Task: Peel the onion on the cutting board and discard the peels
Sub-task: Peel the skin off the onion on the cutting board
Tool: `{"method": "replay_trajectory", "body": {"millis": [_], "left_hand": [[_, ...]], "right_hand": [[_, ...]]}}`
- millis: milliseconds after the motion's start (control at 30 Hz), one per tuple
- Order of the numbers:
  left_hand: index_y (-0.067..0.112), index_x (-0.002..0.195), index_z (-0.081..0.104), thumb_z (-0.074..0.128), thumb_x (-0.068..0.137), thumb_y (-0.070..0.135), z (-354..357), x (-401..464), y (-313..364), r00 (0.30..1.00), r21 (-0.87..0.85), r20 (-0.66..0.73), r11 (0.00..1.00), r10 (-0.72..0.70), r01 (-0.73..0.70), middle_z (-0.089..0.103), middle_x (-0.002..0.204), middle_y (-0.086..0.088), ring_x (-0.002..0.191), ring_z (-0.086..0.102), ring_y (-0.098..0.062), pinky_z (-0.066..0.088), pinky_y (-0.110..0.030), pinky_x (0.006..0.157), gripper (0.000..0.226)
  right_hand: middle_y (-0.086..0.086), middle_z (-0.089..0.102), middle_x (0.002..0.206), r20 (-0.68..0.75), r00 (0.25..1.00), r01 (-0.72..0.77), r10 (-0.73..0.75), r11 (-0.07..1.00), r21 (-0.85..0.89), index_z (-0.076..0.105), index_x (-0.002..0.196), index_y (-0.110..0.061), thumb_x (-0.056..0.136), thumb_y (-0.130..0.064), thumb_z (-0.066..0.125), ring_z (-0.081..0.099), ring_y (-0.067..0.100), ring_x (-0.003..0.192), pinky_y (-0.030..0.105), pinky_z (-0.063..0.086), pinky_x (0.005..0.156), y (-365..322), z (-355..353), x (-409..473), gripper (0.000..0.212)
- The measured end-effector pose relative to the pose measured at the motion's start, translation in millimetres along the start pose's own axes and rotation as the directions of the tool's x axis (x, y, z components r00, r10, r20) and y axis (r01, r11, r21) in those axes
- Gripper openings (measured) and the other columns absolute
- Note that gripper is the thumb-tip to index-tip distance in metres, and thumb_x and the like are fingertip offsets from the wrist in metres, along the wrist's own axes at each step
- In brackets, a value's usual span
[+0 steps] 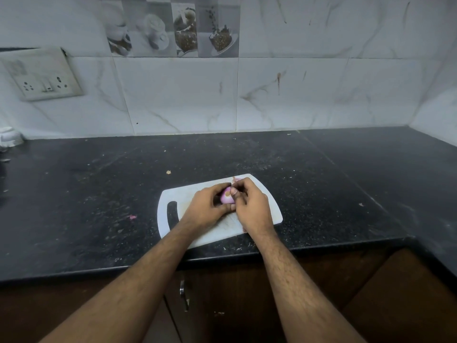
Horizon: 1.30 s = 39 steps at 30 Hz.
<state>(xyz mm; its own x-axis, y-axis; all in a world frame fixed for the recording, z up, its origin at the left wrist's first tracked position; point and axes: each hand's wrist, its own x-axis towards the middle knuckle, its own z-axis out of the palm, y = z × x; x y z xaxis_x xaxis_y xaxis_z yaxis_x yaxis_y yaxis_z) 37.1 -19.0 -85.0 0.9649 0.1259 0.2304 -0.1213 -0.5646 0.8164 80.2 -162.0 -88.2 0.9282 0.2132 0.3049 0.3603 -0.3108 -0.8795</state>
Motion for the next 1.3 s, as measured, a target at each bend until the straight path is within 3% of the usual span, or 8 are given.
{"method": "replay_trajectory", "body": {"millis": [267, 467, 600, 767, 1000, 1133, 1200, 1300], "left_hand": [[0.016, 0.135, 0.069, 0.093, 0.076, 0.032, -2, -1, 0, 0.998, -0.007, -0.054, 1.0, -0.015, 0.015, 0.078, 0.119, 0.008, 0.109, 0.071, -0.002, 0.057, -0.026, 0.099, 0.066], [0.01, 0.119, 0.074, 0.091, 0.077, 0.013, 0, -5, 7, 0.996, -0.009, -0.092, 1.0, 0.0, -0.001, 0.075, 0.099, 0.008, 0.094, 0.068, -0.008, 0.05, -0.006, 0.081, 0.046], [0.014, 0.121, 0.07, 0.09, 0.08, 0.021, -1, -4, 3, 0.982, -0.115, -0.162, 0.99, -0.097, 0.078, 0.077, 0.103, 0.0, 0.089, 0.075, -0.012, 0.065, -0.031, 0.072, 0.046], [0.013, 0.125, 0.066, 0.087, 0.084, 0.012, -2, -5, 5, 0.969, -0.155, -0.203, 0.982, -0.14, 0.109, 0.074, 0.108, -0.002, 0.092, 0.074, -0.015, 0.063, -0.025, 0.061, 0.046], [0.018, 0.132, 0.061, 0.079, 0.088, 0.011, -3, -2, 0, 0.929, -0.068, -0.326, 0.984, -0.177, 0.163, 0.071, 0.112, 0.002, 0.1, 0.071, -0.017, 0.063, -0.04, 0.087, 0.049], [0.015, 0.134, 0.056, 0.072, 0.093, 0.008, -3, 0, -4, 0.887, -0.116, -0.394, 0.97, -0.241, 0.212, 0.069, 0.117, -0.001, 0.102, 0.071, -0.02, 0.063, -0.037, 0.089, 0.045], [0.012, 0.138, 0.053, 0.069, 0.093, 0.002, -4, 0, -4, 0.877, -0.109, -0.407, 0.967, -0.255, 0.23, 0.066, 0.124, -0.004, 0.11, 0.067, -0.021, 0.061, -0.033, 0.09, 0.048], [0.007, 0.142, 0.051, 0.071, 0.089, -0.004, -3, 4, -3, 0.881, -0.064, -0.404, 0.968, -0.247, 0.242, 0.062, 0.132, -0.008, 0.122, 0.06, -0.024, 0.052, -0.039, 0.108, 0.058]], "right_hand": [[-0.009, 0.064, 0.126, -0.046, 0.993, 0.096, -0.108, 0.972, -0.215, 0.075, 0.114, -0.019, 0.102, -0.024, 0.064, 0.06, 0.013, 0.115, 0.03, 0.053, 0.095, 2, 4, 2, 0.017], [-0.004, 0.059, 0.143, 0.065, 0.99, 0.14, -0.125, 0.909, -0.394, 0.069, 0.12, -0.011, 0.106, -0.021, 0.054, 0.046, 0.016, 0.13, 0.032, 0.046, 0.103, 2, 4, 3, 0.023], [-0.002, 0.061, 0.14, 0.065, 0.991, 0.131, -0.118, 0.953, -0.274, 0.068, 0.116, -0.011, 0.11, -0.023, 0.046, 0.049, 0.017, 0.129, 0.029, 0.042, 0.106, 4, 2, 2, 0.026], [-0.007, 0.062, 0.111, -0.125, 0.992, -0.045, 0.035, 0.996, -0.079, 0.069, 0.117, -0.02, 0.108, -0.017, 0.049, 0.071, 0.02, 0.077, 0.035, 0.055, 0.036, 0, -3, -3, 0.022], [-0.011, 0.069, 0.113, -0.097, 0.995, -0.036, 0.028, 0.996, -0.083, 0.069, 0.127, -0.024, 0.105, -0.009, 0.046, 0.071, 0.016, 0.088, 0.027, 0.049, 0.031, -1, -2, -6, 0.036], [-0.013, 0.055, 0.113, -0.224, 0.973, 0.015, -0.048, 0.989, -0.148, 0.069, 0.12, -0.026, 0.106, -0.023, 0.052, 0.066, 0.019, 0.1, 0.039, 0.064, 0.058, 0, 3, -2, 0.022], [-0.006, 0.058, 0.124, -0.278, 0.961, -0.043, -0.011, 0.982, -0.186, 0.07, 0.124, -0.019, 0.106, -0.015, 0.052, 0.06, 0.017, 0.115, 0.031, 0.055, 0.086, 2, 0, 4, 0.026], [0.004, 0.06, 0.14, -0.237, 0.971, -0.089, 0.042, 0.978, -0.191, 0.064, 0.137, -0.013, 0.108, -0.018, 0.05, 0.058, 0.019, 0.127, 0.027, 0.041, 0.1, -3, -13, 24, 0.033]]}}
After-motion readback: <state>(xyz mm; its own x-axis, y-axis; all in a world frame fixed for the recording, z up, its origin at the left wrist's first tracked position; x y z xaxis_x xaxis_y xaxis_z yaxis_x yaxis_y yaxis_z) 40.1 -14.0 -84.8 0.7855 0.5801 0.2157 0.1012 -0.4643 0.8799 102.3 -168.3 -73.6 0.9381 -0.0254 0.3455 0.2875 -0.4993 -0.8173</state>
